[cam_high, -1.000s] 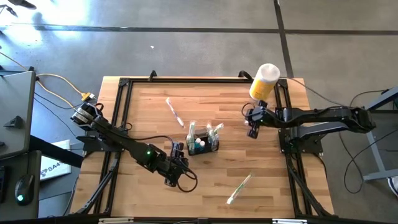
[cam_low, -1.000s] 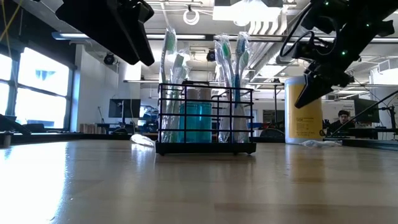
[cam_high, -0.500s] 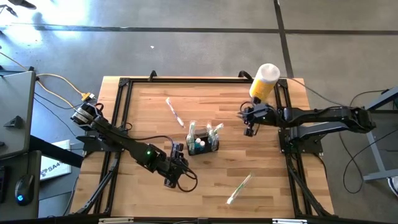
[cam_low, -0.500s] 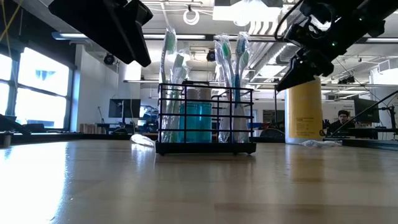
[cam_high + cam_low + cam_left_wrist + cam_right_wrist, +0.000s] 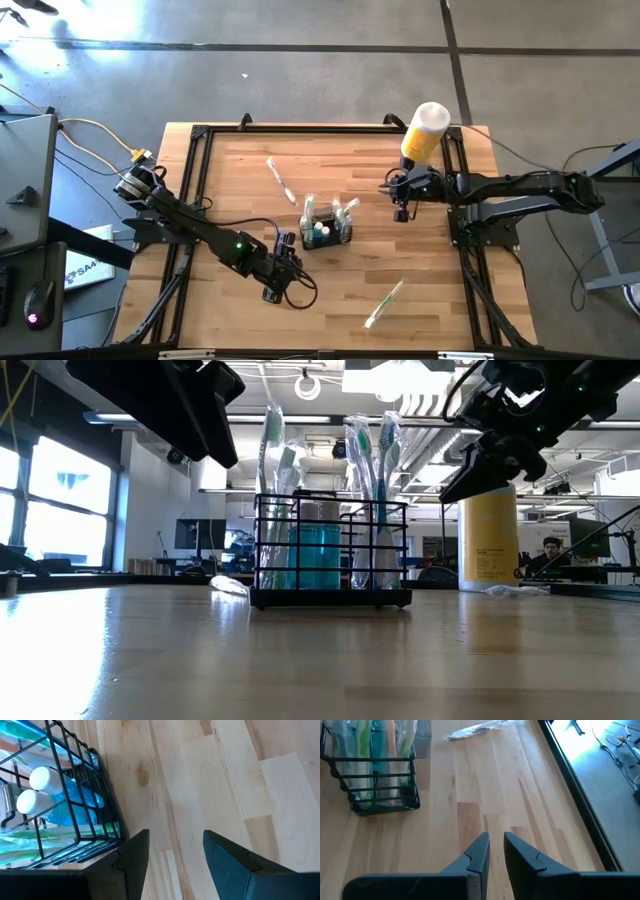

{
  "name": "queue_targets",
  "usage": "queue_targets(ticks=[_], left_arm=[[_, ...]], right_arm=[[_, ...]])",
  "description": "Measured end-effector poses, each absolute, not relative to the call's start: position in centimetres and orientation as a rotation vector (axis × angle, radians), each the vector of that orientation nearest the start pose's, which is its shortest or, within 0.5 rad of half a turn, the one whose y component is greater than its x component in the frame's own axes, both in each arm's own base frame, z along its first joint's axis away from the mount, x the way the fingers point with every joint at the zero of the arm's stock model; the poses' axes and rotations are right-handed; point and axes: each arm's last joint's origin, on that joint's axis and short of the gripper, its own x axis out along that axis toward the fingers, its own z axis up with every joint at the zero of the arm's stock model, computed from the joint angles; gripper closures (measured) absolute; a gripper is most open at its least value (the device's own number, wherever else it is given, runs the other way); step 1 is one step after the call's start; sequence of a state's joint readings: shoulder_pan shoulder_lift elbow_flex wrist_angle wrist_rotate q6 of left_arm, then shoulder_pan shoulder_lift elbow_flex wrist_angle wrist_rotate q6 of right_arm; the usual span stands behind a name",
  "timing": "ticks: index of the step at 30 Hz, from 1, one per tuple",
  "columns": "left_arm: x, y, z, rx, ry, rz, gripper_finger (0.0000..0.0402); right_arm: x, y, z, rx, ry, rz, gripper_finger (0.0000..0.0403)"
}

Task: Pick & Place toothbrushing station
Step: Put the blue toothbrush into the black mesh organizer

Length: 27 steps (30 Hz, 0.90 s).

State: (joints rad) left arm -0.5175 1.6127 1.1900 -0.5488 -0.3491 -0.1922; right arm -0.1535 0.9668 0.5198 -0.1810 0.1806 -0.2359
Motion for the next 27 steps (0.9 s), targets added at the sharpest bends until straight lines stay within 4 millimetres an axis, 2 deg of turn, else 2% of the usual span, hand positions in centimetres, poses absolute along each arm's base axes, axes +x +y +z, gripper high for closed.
queue_targets(ticks=[5, 8, 19, 23, 27], left_arm=[[29.4, -15.6, 24.31, 0.229, 0.889, -0.069, 0.0222], [29.4, -15.6, 24.31, 0.229, 0.889, -0.069, 0.0222], [29.4, -15.6, 24.31, 0.229, 0.889, -0.07, 0.0222], [29.4, -15.6, 24.31, 0.228, 0.889, -0.07, 0.0222], [29.4, -15.6, 24.31, 0.228, 0.889, -0.07, 0.0222]], right_arm=[[19.16, -3.47, 21.21, -0.217, 0.667, -0.246, 0.0352], [19.08, -3.49, 21.12, -0.21, 0.679, -0.256, 0.0338], [18.86, -3.69, 20.93, -0.261, 0.719, -0.325, 0.0184], [18.88, -3.63, 20.93, -0.255, 0.717, -0.309, 0.0157], [18.89, -3.63, 20.93, -0.255, 0.716, -0.309, 0.0149]])
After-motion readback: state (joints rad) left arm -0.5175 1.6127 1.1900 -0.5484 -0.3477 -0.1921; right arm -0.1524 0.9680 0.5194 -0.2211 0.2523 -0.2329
